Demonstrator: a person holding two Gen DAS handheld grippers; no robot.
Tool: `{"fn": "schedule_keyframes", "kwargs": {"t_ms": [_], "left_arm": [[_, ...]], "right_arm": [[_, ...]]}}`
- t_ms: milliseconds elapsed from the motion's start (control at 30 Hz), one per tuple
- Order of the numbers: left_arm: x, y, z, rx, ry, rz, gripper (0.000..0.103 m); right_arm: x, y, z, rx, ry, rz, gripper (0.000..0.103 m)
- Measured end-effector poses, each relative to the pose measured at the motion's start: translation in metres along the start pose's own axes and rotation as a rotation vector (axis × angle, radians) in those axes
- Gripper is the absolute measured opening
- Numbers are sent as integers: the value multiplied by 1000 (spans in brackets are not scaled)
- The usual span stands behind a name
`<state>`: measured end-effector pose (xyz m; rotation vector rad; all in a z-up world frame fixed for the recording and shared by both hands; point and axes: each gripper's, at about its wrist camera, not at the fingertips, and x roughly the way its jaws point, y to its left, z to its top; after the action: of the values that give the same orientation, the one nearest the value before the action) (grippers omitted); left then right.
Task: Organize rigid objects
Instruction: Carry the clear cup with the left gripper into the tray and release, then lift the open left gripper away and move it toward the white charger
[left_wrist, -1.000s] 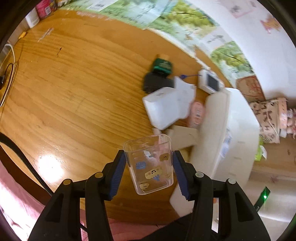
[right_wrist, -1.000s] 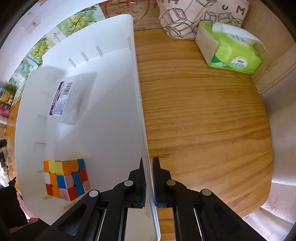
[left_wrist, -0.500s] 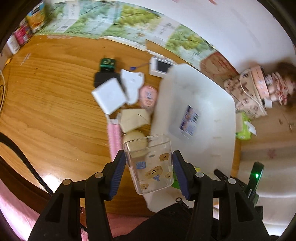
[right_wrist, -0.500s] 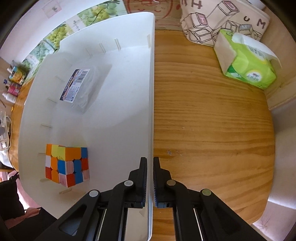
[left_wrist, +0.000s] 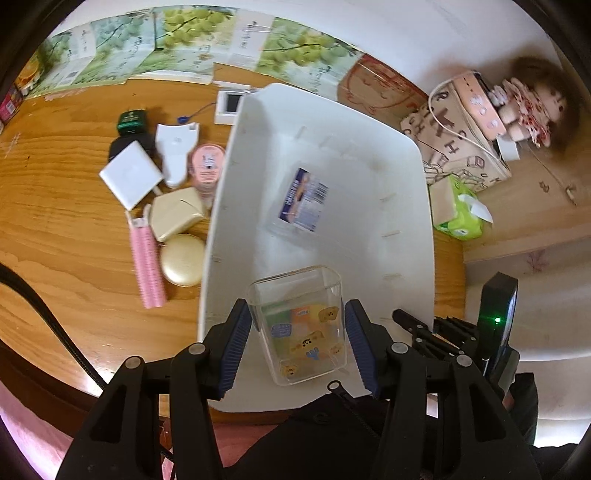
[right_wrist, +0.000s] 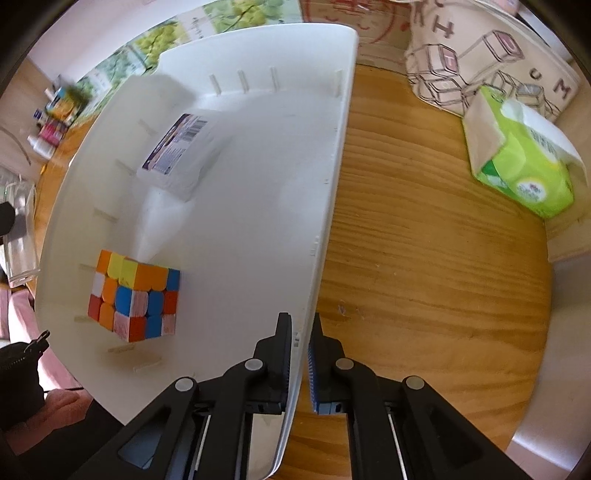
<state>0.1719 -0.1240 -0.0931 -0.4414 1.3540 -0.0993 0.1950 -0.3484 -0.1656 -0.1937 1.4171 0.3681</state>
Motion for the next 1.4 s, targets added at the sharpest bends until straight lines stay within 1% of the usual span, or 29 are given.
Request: {"fn": "schedule_keyframes", "kwargs": {"t_ms": [233,300,367,400,700,867,1067,1200,1400], "left_arm": [[2,-12,-6,-6,-34,-7,57],[-1,-11,-7,-18,-57,-5,61],[-4,-7,-8,-34,-78,5,72],[-6,-4,-8,-48,-94,12,72],[-23,30,-10,-148,-187,42,73],[-34,50,-9,-175,-226,56,73],[-42,77,-5,-213,-239,60,73],[-45,95,-1,-221,-231,67,73],[-46,120,9,-237,-219,59,73]], "right_arm": [[4,7,7,-65,12,-3,10],[5,7,7,-74,13,-3,10],[5,8,7,-79,13,-3,10],[5,8,8,-80,13,-3,10],[6,6,8,-56,15,3,10],[6,2,9,-20,16,4,10],[6,-2,9,34,14,0,8],[5,-4,9,73,14,-10,7],[4,-10,8,142,10,-28,5]]}}
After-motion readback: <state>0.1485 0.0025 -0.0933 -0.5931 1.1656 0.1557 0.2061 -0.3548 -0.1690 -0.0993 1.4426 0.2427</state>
